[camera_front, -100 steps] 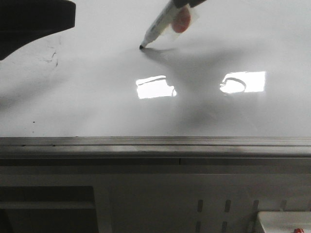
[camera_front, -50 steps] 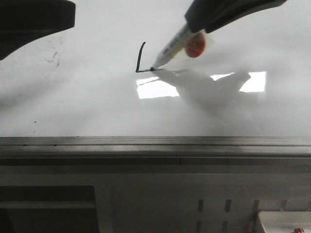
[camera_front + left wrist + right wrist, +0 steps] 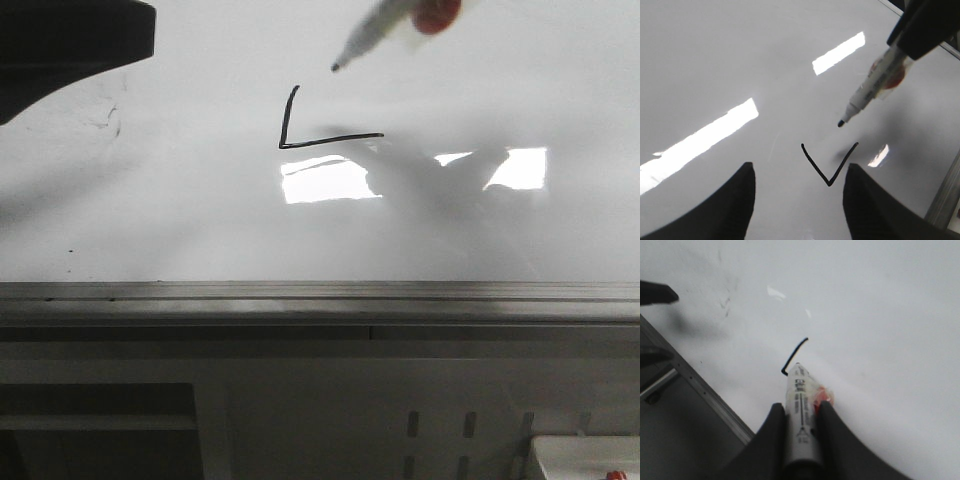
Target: Write number 4 on whiteboard
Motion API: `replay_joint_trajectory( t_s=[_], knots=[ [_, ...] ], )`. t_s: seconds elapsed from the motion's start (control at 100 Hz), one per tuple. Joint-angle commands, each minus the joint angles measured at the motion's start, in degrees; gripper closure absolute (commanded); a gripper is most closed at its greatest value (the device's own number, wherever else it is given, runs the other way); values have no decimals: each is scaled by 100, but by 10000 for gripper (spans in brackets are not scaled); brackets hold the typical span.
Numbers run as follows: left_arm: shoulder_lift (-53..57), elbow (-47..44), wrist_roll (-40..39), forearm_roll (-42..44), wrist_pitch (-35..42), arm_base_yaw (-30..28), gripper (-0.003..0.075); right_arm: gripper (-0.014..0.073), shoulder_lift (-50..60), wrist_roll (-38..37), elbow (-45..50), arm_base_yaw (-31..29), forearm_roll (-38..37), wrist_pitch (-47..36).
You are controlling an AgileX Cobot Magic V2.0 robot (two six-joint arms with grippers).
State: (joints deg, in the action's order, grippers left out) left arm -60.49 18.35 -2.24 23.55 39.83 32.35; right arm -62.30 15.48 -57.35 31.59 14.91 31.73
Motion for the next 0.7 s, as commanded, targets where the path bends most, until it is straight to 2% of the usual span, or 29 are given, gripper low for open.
replay_joint_trajectory(
  t_s=[0.0, 0.22, 0.35, 0.47, 0.69],
  knots=[
    [94, 122, -58, -154, 381, -10, 352, 658, -34, 71, -301, 15, -117, -501],
    [94, 122, -58, -154, 381, -10, 352, 658, -429, 71, -316, -20, -275, -718],
    [94, 122, -58, -154, 381, -10, 352, 658, -470, 71, -181, -45, -275, -443],
    [94, 122, -58, -154, 381, -10, 352, 658, -470, 71, 124, -34, 59, -92],
    [94, 122, -58, 177, 381, -10, 352, 658, -403, 71, 295, -34, 141, -222]
  ],
)
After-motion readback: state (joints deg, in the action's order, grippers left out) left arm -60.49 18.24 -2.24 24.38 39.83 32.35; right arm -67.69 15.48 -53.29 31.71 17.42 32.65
